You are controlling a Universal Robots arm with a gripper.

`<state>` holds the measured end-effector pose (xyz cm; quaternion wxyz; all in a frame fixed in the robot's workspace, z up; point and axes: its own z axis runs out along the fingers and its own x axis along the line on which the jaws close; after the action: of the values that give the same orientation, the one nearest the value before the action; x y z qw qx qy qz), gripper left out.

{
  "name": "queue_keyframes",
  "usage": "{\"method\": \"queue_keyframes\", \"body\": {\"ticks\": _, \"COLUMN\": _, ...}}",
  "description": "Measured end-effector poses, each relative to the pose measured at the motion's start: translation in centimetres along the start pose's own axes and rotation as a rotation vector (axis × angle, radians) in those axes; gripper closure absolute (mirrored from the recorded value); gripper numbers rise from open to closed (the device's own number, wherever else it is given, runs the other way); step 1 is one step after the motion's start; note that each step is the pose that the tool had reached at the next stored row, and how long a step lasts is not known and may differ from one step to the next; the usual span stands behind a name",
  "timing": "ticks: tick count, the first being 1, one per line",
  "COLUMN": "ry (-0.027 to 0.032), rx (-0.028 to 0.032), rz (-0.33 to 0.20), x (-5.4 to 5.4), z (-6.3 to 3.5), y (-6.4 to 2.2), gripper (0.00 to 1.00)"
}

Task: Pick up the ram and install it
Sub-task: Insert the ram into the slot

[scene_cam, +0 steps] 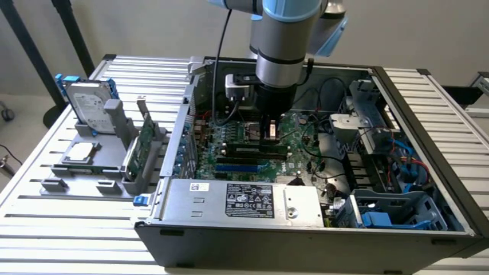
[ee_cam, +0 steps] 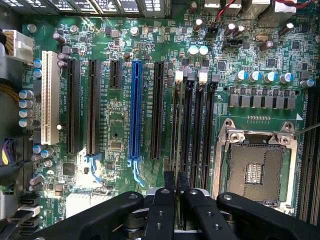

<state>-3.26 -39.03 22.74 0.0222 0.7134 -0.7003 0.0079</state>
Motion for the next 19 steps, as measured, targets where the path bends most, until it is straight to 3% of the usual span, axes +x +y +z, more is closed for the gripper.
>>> {"method": "queue_keyframes", "body": {"ticks": 19, "ry": -0.0027, "rx": 0.0003, "rz": -0.007, "x": 0.00, "z": -0.04, "y": 0.04, "gripper": 0.87}}
